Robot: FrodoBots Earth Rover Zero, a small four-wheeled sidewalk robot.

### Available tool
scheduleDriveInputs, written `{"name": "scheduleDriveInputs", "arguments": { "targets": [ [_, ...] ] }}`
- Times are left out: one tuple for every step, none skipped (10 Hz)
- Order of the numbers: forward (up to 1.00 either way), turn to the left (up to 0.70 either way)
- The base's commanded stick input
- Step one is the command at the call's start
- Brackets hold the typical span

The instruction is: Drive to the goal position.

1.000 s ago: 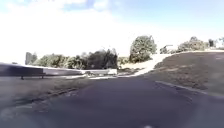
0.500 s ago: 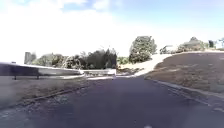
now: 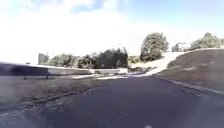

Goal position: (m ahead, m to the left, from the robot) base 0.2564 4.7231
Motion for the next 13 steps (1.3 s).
{"name": "scheduleDriveInputs", "arguments": {
  "targets": [
    [1.00, 0.00],
    [1.00, 0.00],
    [1.00, 0.00],
    [1.00, 0.00],
    [1.00, 0.00],
    [1.00, 0.00],
    [1.00, 0.00],
    [1.00, 0.00],
    [1.00, 0.00],
    [1.00, 0.00],
    [1.00, 0.00],
    [1.00, 0.00],
    [1.00, 0.00]
  ]
}}
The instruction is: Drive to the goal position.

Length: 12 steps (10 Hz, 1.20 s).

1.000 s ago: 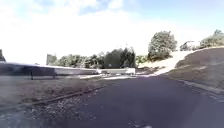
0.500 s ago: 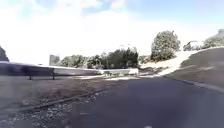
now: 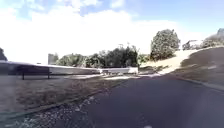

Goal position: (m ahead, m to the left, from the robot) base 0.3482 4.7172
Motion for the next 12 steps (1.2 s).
{"name": "scheduleDriveInputs", "arguments": {
  "targets": [
    [1.00, 0.40],
    [1.00, 0.40],
    [1.00, 0.40],
    [1.00, 0.40],
    [1.00, 0.40],
    [1.00, 0.40],
    [1.00, 0.40],
    [1.00, 0.40],
    [1.00, 0.32],
    [1.00, 0.21],
    [1.00, 0.10],
    [1.00, 0.00]
  ]
}}
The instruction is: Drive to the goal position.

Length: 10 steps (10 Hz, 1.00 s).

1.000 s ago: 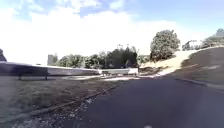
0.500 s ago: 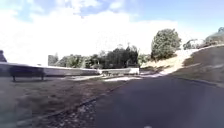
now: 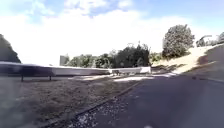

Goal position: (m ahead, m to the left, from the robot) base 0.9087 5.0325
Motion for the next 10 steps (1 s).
{"name": "scheduleDriveInputs", "arguments": {
  "targets": [
    [1.00, 0.00],
    [1.00, 0.00],
    [1.00, 0.00],
    [1.00, 0.00],
    [1.00, 0.00],
    [1.00, 0.00],
    [1.00, 0.00],
    [1.00, 0.00],
    [1.00, 0.00],
    [1.00, 0.00]
  ]
}}
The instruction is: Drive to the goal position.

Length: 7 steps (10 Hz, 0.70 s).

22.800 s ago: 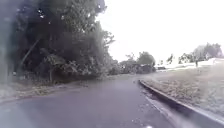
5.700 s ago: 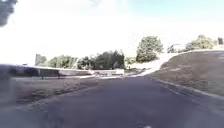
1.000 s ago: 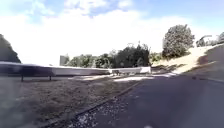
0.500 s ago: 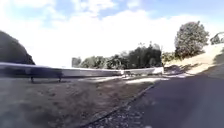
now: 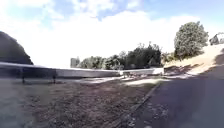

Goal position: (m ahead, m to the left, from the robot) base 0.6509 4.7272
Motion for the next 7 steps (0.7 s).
{"name": "scheduleDriveInputs", "arguments": {
  "targets": [
    [1.00, 0.00],
    [1.00, 0.00],
    [1.00, 0.00],
    [1.00, 0.00],
    [1.00, 0.00],
    [1.00, 0.00],
    [1.00, 0.00]
  ]
}}
